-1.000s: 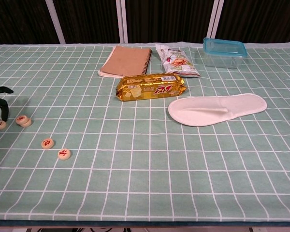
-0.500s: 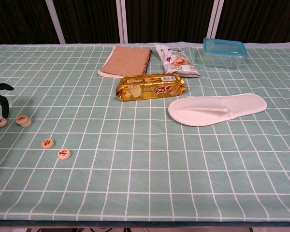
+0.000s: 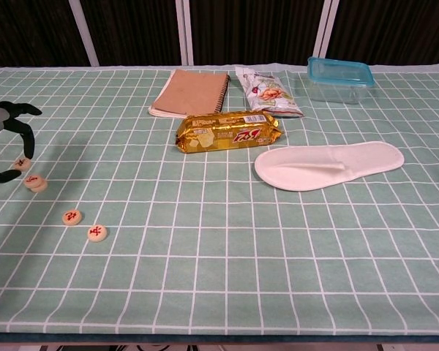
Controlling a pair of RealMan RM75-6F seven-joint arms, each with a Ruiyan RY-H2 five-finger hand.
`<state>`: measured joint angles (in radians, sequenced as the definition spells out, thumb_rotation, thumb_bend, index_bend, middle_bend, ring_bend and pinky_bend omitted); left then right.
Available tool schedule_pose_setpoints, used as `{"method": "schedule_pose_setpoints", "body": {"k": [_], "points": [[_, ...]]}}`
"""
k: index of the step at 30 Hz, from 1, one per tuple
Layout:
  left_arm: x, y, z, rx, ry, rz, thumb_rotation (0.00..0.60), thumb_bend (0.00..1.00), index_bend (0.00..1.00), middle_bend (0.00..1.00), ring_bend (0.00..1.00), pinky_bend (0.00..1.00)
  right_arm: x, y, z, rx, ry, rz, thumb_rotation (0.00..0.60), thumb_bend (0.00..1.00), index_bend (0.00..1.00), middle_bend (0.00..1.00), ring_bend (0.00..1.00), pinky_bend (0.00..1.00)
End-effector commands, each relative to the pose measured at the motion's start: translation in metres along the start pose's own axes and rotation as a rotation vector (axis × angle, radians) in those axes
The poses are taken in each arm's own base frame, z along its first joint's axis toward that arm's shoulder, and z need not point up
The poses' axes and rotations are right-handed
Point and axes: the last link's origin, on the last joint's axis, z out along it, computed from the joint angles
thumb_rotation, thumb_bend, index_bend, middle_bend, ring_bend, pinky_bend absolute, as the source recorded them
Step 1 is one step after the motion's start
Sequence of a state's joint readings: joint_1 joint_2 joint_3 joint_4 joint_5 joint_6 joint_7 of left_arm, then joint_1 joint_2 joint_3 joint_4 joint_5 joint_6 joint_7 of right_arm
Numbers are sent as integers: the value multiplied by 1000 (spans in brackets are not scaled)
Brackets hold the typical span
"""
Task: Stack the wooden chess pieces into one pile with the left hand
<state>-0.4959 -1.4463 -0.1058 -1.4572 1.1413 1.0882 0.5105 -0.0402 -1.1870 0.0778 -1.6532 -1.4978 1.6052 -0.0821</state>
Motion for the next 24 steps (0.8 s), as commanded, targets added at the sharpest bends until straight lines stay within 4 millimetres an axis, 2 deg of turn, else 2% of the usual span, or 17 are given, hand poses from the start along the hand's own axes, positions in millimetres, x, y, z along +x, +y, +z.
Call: {"method": "schedule_pose_setpoints", "body": {"k": [1,24], "points": [[1,5,1,-8,-2,10,600,335,498,36,0,0,0,0,0,-1,0,1,600,205,94,31,0,0],[-9,12,2,2,-35,45,600,335,477,37,0,0,1,1,0,-7,2,-2,600,205,94,31,0,0]]}}
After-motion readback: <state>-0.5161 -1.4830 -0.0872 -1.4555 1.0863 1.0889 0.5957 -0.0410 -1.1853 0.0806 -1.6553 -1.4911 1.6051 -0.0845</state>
